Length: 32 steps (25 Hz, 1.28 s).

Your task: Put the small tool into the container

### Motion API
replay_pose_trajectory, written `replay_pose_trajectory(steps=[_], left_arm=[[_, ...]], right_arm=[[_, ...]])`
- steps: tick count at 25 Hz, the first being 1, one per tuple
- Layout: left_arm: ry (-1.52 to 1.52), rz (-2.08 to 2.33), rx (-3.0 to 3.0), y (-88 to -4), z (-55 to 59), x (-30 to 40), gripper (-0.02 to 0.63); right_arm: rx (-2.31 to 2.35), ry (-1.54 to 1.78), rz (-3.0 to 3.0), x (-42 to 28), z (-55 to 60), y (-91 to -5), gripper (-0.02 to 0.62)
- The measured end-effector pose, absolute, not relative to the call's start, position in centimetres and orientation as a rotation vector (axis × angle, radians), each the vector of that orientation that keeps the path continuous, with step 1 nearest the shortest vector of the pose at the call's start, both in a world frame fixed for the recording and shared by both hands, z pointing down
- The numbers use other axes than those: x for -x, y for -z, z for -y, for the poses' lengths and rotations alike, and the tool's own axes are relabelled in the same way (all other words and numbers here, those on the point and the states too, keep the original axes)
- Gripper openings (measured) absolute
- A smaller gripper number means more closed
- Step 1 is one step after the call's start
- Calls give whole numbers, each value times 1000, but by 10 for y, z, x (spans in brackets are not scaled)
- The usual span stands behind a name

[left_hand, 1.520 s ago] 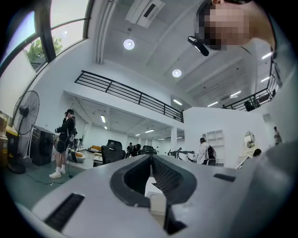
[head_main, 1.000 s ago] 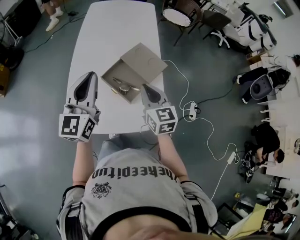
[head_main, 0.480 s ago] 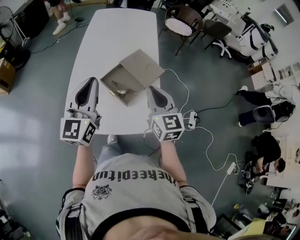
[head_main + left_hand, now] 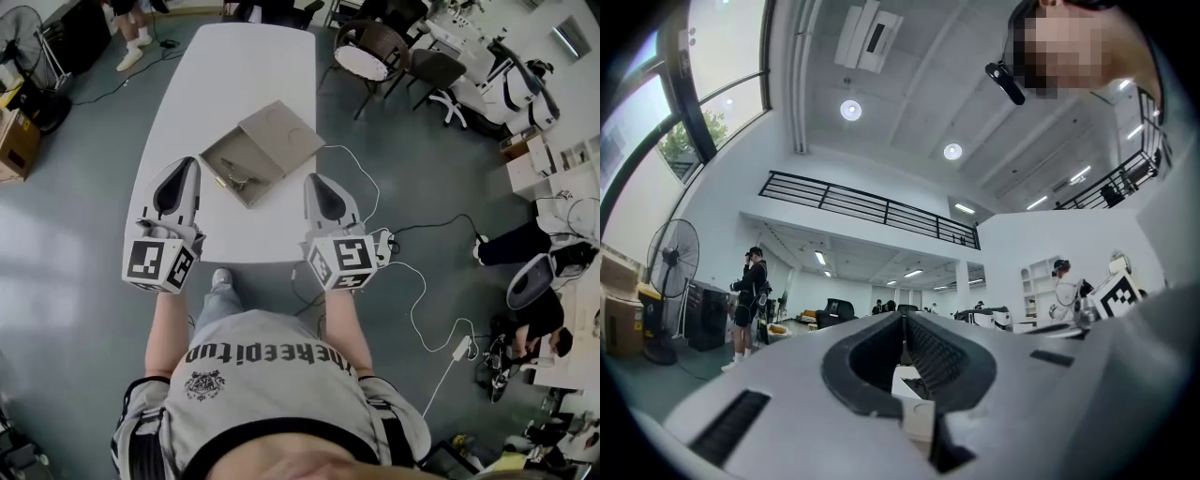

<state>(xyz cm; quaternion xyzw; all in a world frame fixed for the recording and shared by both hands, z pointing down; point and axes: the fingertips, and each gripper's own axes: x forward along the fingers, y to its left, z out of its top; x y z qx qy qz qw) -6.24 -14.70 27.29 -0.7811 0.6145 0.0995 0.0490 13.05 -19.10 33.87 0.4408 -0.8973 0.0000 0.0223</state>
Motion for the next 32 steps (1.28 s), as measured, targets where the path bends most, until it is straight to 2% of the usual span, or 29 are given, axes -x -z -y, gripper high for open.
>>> replay_pose_trajectory(steps=[16, 32], left_arm=[[-306, -1905, 2367, -266, 100, 19, 14], [-346, -1890, 2345, -264, 86, 3, 14]], right_arm=[[-1417, 69, 2824, -180, 144, -314, -5], [-1429, 58, 2848, -196, 128, -309, -5]])
